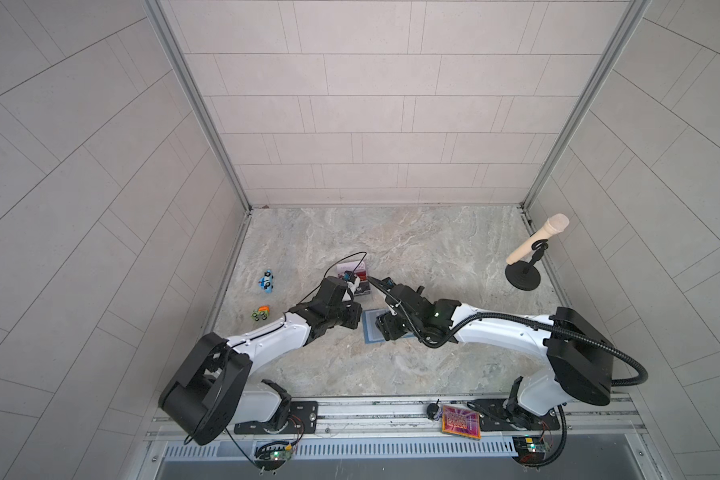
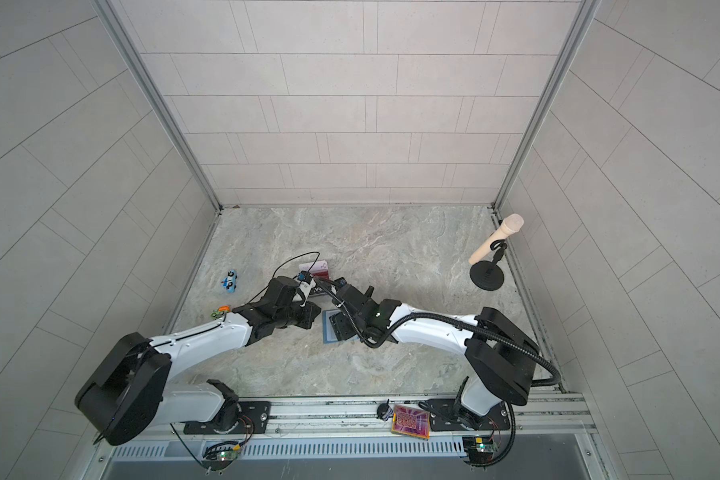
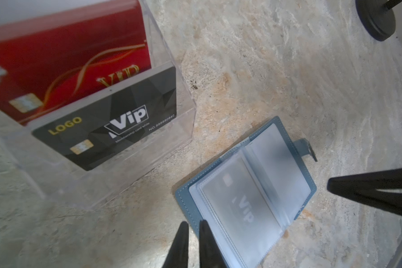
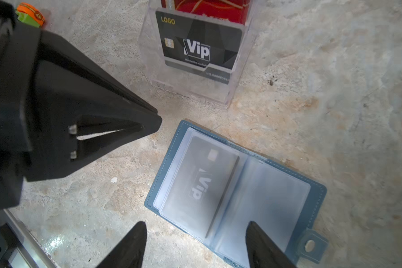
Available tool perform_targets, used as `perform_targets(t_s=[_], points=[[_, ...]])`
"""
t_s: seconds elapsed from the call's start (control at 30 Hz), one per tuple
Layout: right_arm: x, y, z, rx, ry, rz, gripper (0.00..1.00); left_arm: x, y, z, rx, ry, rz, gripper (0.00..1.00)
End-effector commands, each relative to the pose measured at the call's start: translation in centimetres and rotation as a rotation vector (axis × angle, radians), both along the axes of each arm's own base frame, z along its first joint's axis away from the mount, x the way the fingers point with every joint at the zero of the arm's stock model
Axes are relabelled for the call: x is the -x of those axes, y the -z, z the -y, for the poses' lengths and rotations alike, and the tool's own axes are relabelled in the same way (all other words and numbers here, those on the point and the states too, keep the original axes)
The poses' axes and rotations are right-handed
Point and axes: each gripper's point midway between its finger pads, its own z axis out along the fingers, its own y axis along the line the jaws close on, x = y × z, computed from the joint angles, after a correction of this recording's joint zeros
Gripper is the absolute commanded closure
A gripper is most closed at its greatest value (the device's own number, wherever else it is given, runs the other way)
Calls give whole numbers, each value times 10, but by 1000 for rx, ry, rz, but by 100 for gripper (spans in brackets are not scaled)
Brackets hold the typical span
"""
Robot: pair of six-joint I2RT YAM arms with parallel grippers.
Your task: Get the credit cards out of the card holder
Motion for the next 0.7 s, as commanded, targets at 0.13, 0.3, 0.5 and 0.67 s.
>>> perform_targets(t_s=[0.13, 0.3, 0.5, 0.67], points=[[-4, 15, -1, -45, 74, 31, 30, -6, 10, 12, 41, 4, -1, 97], [-2, 25, 1, -23, 70, 39, 30, -6, 20, 21, 71, 17, -24, 100], [1, 34, -6, 6, 54, 44, 30, -4, 35, 25, 75, 18, -50, 100], [0, 37, -10, 45, 64, 82, 29, -2, 44, 22, 70, 3, -68, 100]])
